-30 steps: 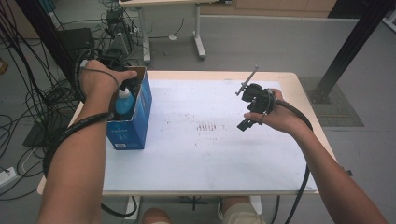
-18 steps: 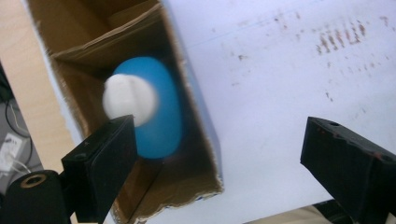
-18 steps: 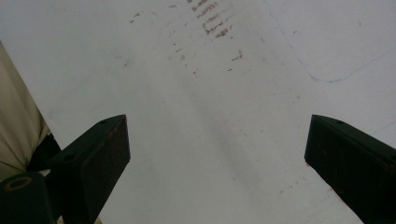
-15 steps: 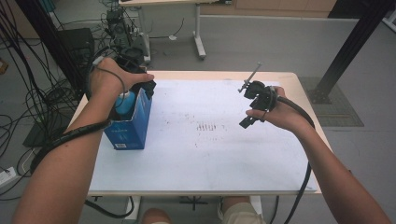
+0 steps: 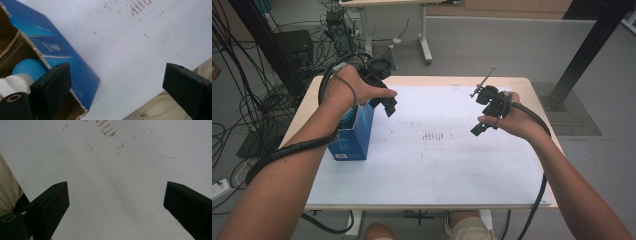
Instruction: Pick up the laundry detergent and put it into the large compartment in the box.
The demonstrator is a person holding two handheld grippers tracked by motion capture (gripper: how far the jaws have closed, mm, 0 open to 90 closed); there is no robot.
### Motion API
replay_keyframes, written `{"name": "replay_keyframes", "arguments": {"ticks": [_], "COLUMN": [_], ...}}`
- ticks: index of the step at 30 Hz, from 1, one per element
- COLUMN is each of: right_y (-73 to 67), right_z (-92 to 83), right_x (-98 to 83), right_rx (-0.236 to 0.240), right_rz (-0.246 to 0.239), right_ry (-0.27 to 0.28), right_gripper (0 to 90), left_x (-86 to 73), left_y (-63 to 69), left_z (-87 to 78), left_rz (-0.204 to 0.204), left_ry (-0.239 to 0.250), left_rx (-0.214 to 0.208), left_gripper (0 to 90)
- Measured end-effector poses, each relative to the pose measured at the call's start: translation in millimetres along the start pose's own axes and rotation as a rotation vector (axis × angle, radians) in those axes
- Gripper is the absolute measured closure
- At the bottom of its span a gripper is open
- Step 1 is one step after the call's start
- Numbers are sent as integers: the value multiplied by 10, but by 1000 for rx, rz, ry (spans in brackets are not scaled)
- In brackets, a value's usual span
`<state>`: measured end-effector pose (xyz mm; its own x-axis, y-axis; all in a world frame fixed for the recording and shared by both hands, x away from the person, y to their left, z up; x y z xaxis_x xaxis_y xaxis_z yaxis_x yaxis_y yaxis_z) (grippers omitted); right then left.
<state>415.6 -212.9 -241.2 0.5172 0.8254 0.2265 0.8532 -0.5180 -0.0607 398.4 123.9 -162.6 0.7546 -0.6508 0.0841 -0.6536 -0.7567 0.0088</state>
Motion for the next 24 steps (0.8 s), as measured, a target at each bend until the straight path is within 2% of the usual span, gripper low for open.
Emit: {"name": "replay_keyframes", "arguments": {"ticks": [2,4,6,7,13,19,24], "right_y": [15,30,41,45,74,76,66], "right_z": [-6,-15,-23,-25,-26,-24,-9], "right_x": [-8,-11,-11,-16,-33,-27,-13], "right_rx": [0,0,-2,-2,-1,-5,-6], "right_rz": [4,12,14,15,27,29,27], "right_ry": [6,5,2,5,6,5,2], "right_gripper": [65,63,63,63,64,63,64], "left_x": [16,36,49,58,95,120,122], "left_y": [54,97,152,177,308,398,432], "left_z": [8,34,48,52,69,73,66], "left_rz": [45,94,133,162,271,308,334], "left_ry": [-6,-23,-23,-23,-31,-33,-23], "left_rx": [0,-35,-22,-29,-31,-17,-27], "left_gripper": [90,91,90,91,90,90,90]}}
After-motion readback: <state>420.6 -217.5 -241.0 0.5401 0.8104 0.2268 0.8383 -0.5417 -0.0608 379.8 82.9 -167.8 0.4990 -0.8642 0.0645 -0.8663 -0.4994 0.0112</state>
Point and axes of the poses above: each handheld gripper's, and its own axes: z roughly forward along the jaws, x roughly out of its top, y roughly to its right, the point moved 9 cm from there along z, roughly forward along the jaws, and after that the axes turned 4 degrees about -y, right-handed, at the moved point
